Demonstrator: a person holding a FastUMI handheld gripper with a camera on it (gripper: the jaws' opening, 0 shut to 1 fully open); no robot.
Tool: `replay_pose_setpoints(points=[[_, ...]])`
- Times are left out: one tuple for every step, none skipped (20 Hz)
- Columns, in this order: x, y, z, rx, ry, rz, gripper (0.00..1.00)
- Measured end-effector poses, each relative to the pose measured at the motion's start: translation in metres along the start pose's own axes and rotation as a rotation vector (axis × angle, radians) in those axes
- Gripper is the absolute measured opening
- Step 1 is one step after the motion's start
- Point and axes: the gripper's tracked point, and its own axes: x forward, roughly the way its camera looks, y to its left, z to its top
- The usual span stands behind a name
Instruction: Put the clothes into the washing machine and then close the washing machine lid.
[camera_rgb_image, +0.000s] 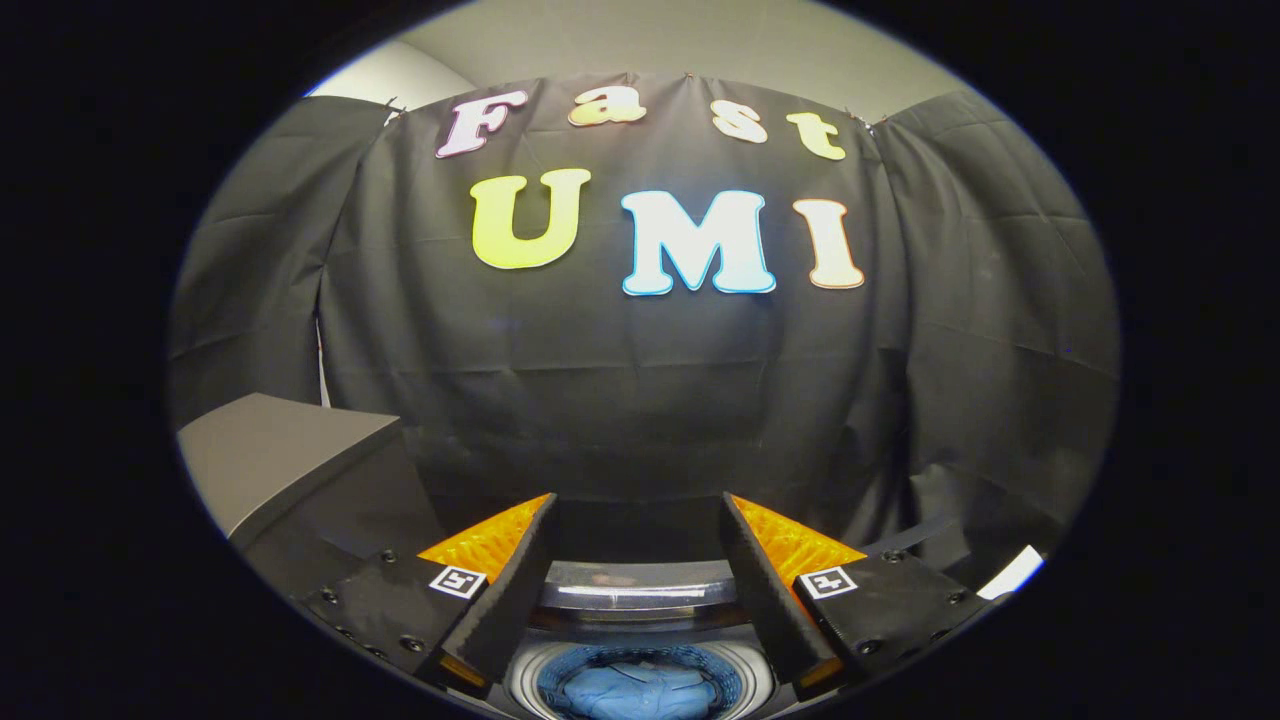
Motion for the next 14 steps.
replay_pose_setpoints(points=[[-0.004,0.0,-0.005,-0.001,0.004,0.003,0.98],[-0.008,-0.001,-0.008,-0.002,0.008,0.006,0.98],[-0.011,0.0,-0.011,-0.003,0.01,0.01,0.98],[-0.014,0.0,-0.014,-0.004,0.011,0.014,0.98],[-0.017,0.0,-0.017,-0.003,0.013,0.017,0.98],[-0.02,0.0,-0.02,-0.002,0.012,0.019,0.98],[-0.024,0.0,-0.024,0.001,0.016,0.021,0.98],[-0.026,-0.001,-0.03,0.001,0.025,0.016,0.98],[-0.027,-0.004,-0.041,-0.012,0.053,0.006,0.98],[-0.031,-0.002,-0.051,-0.017,0.077,0.01,0.98],[-0.037,0.003,-0.056,-0.016,0.08,0.021,0.98],[-0.042,0.006,-0.061,-0.017,0.075,0.028,0.98],[-0.049,0.007,-0.066,-0.019,0.075,0.032,0.98],[-0.055,0.008,-0.071,-0.017,0.077,0.033,0.98]])
